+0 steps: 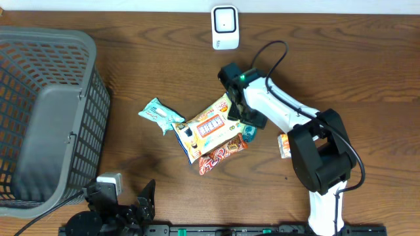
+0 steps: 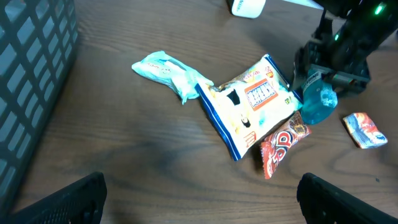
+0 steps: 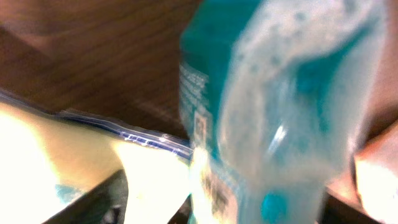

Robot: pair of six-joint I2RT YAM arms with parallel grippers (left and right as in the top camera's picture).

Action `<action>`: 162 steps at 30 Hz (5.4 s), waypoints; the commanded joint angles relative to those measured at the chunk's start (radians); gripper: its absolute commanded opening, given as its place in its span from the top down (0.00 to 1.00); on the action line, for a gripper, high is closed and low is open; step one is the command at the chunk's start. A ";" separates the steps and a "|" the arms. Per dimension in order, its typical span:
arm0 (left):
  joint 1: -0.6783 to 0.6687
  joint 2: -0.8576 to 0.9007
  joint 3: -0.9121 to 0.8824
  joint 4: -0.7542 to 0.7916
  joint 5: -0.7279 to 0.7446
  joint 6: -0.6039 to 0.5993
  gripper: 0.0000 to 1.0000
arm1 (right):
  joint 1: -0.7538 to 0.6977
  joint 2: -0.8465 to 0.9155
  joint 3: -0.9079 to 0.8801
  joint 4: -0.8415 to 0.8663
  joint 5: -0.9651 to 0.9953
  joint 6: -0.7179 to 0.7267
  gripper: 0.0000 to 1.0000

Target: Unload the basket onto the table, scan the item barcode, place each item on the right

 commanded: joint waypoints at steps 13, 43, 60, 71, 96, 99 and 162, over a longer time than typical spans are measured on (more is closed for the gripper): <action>0.004 0.000 0.003 0.000 0.013 0.002 0.02 | -0.010 -0.016 0.296 -0.203 -0.045 -0.074 0.01; 0.004 0.000 0.003 0.000 0.013 0.002 0.02 | -0.183 -0.015 0.169 -0.126 -0.069 -0.024 0.08; 0.004 0.000 0.003 0.000 0.013 0.002 0.02 | -0.185 0.001 -0.058 0.187 -0.131 -0.056 0.32; 0.004 0.000 0.003 0.000 0.013 0.002 0.02 | -0.200 0.002 -0.053 0.186 -0.186 -0.055 0.99; 0.004 0.000 0.003 0.000 0.013 0.002 0.02 | -0.299 -0.330 0.028 -0.634 -0.400 0.637 0.98; 0.004 0.000 0.003 0.000 0.013 0.002 0.02 | -0.294 -0.330 -0.002 -0.634 -0.532 0.698 0.99; 0.004 0.000 0.003 0.000 0.013 0.002 0.02 | -0.235 -0.097 -0.058 1.199 -0.604 -0.040 0.99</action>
